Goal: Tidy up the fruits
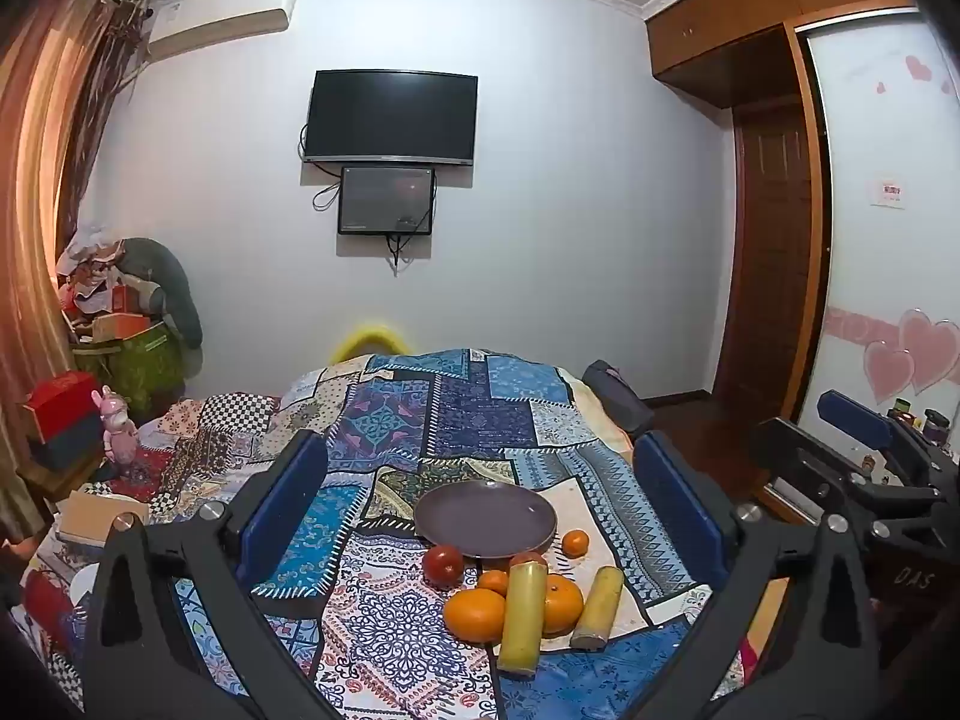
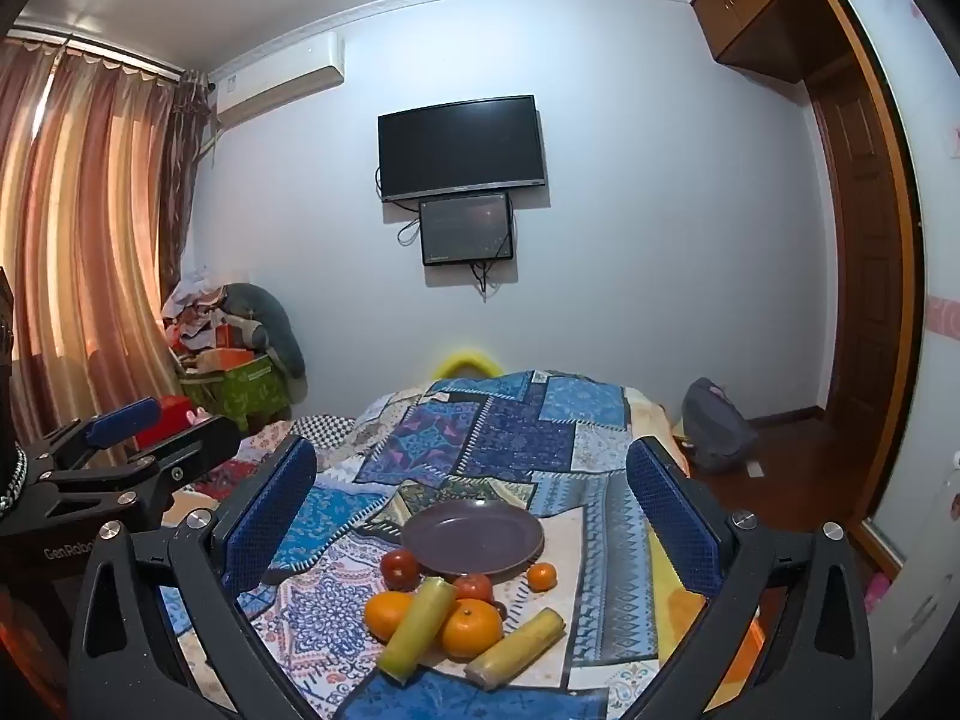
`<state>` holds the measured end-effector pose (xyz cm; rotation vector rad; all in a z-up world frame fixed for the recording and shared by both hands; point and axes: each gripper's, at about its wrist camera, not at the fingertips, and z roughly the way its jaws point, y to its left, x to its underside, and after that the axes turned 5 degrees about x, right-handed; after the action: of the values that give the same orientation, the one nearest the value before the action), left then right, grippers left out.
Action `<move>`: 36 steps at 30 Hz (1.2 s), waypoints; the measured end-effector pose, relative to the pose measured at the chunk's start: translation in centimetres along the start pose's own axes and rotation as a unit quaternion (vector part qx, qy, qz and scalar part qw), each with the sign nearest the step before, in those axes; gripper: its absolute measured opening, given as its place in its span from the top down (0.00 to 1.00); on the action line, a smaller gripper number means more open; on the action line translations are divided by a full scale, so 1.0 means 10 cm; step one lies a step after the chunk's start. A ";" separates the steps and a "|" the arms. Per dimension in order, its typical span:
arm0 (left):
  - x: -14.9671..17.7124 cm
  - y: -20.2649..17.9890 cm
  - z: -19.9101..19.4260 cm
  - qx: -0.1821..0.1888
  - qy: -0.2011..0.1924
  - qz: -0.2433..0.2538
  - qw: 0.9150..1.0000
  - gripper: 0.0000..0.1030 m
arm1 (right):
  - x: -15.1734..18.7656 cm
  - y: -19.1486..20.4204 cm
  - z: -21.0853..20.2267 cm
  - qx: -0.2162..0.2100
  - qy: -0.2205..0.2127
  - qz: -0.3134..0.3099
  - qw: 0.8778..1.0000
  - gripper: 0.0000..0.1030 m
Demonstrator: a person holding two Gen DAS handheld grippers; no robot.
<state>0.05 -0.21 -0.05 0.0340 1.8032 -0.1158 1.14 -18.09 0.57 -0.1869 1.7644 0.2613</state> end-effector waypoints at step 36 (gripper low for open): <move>0.00 0.02 -0.04 -0.006 -0.011 0.003 1.000 0.00 | -0.01 -0.01 0.01 0.002 0.007 -0.003 1.000 0.00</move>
<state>-0.31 -0.01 0.06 0.0295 1.7816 -0.1004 1.28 -18.14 0.63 -0.1912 1.7783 0.2537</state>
